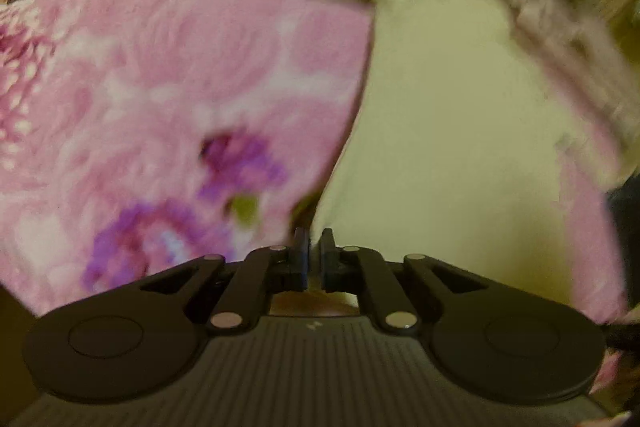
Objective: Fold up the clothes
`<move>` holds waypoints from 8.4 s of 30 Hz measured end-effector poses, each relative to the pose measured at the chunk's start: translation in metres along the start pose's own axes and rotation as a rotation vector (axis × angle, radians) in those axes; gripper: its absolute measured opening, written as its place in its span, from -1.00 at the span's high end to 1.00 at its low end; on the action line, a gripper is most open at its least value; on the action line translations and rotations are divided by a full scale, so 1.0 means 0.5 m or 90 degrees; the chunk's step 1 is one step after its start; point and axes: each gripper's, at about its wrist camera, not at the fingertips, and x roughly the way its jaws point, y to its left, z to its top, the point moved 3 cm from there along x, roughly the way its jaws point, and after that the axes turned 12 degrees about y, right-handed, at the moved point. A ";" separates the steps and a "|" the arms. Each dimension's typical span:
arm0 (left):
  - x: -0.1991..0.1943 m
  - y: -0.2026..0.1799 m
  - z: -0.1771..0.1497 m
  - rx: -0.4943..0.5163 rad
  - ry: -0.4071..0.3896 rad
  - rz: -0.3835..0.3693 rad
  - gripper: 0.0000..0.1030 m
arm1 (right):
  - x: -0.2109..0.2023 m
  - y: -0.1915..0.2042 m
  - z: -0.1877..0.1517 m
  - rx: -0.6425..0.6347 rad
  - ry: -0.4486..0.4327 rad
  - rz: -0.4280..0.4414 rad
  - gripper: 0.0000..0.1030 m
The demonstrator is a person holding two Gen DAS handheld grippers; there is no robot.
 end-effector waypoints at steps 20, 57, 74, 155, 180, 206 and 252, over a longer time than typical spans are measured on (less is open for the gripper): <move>-0.099 0.376 0.323 -0.371 -0.242 -0.040 0.17 | -0.029 0.161 0.158 0.057 -0.162 -0.174 -0.32; -0.056 0.172 0.493 -0.045 -0.178 0.004 0.61 | 0.007 0.115 0.205 0.081 -0.195 -0.202 -0.32; 0.227 -0.278 0.763 0.306 -0.097 -0.064 0.82 | -0.021 0.118 0.552 -0.100 -0.271 -0.227 -0.32; -0.448 -0.207 -0.059 0.209 -0.029 0.143 0.14 | -0.209 0.470 -0.254 -0.027 -0.168 -0.199 -0.84; -0.408 -0.285 -0.004 0.203 -0.032 0.062 0.13 | -0.245 0.377 -0.203 0.042 -0.192 -0.179 -0.84; 0.063 -0.482 0.388 0.112 -0.048 -0.032 0.15 | -0.248 -0.249 0.347 0.410 -0.585 -0.041 0.01; 0.112 -0.191 0.465 -0.091 -0.067 -0.145 0.10 | 0.109 0.248 0.333 -0.340 -0.339 -0.520 -0.93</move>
